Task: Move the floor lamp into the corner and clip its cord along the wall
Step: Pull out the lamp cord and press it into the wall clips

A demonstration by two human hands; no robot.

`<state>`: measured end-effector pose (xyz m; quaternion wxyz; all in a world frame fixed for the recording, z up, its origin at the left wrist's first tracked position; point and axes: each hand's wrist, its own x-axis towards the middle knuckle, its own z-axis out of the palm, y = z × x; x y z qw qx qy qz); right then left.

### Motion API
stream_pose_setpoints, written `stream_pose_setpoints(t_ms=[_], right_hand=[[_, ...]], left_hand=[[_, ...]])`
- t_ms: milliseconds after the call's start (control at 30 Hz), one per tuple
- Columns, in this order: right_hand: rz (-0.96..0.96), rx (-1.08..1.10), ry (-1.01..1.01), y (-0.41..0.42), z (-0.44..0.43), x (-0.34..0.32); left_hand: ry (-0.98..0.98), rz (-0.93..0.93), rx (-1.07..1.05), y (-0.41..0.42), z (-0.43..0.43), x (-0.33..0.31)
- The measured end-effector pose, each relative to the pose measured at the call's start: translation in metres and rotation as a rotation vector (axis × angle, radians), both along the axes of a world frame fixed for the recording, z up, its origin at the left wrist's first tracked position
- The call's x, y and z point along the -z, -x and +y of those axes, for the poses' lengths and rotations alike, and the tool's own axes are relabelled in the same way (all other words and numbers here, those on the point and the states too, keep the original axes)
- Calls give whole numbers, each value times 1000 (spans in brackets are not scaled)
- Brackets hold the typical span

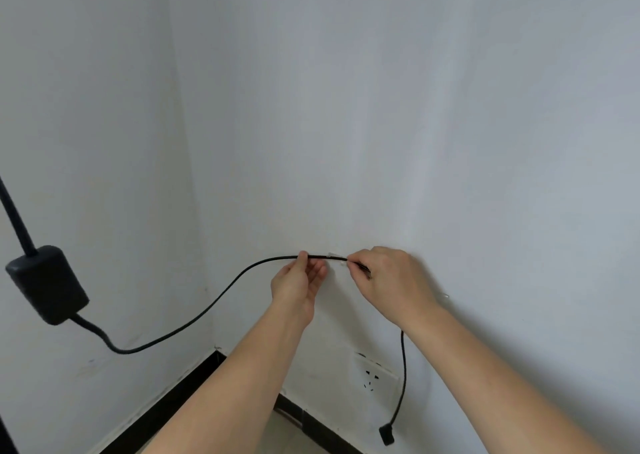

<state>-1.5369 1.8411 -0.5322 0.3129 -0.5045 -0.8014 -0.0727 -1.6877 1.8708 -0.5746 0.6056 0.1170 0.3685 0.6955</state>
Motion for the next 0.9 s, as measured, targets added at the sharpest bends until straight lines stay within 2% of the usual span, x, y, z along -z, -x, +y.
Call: stream_pose_setpoints(t_ms=[100,267,533,767,900], right_hand=[[-74,51,-77,1,2,4],[-159,72,-180,2,5,9],[-131,32,-215,-1,5,17],[36,3,-136,-3,-2,44],[311,-25,22,-9,-26,65]], left_hand=[[30,-8,36,-1,-2,-2],[57,77,211,-5,-10,-9],[44,159,192,-5,-11,-14],[-8,244,116,-7,-12,-9],[-12,220,74,-13,-12,-9]])
